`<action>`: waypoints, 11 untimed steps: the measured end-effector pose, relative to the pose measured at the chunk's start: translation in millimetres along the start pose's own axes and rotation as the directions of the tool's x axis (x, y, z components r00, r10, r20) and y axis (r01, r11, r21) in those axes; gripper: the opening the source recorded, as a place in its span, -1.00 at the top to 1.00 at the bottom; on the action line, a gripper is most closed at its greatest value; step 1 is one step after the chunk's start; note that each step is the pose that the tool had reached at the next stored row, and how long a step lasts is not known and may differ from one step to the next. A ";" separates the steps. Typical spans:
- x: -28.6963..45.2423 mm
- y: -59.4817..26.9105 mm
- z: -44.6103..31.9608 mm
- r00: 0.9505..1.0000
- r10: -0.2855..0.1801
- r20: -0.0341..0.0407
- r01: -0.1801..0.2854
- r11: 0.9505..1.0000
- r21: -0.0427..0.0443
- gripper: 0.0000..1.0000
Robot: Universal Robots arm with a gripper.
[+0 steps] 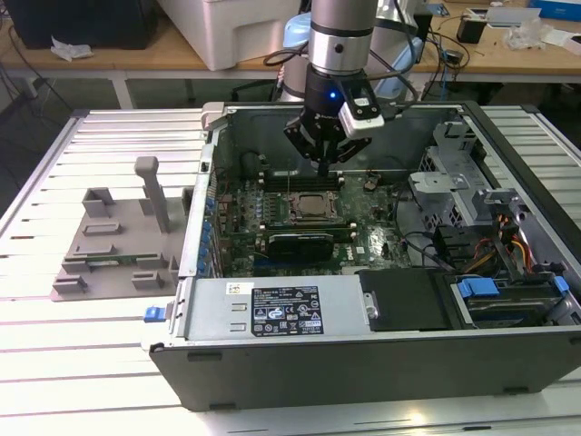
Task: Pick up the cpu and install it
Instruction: 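Install the first cpu locking lever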
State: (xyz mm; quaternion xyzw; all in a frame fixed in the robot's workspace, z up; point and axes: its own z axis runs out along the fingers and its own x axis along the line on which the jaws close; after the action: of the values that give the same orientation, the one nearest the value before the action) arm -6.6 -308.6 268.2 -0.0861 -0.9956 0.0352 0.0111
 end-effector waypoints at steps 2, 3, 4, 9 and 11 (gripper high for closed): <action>0.0 0.0 0.0 1.000 -0.029 0.002 0.029 1.000 0.000 0.80; 0.0 0.0 0.0 0.999 -0.037 0.003 0.037 0.999 0.001 0.80; 0.0 0.0 0.0 0.999 -0.048 0.003 0.048 0.999 0.001 0.80; 0.0 0.0 0.0 0.990 -0.141 0.010 0.141 0.990 0.003 0.80; 0.0 0.0 0.0 0.985 -0.173 0.012 0.173 0.985 0.004 0.80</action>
State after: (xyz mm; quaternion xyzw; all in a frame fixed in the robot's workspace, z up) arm -6.6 -308.5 268.2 0.0008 -0.9993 0.0360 0.0080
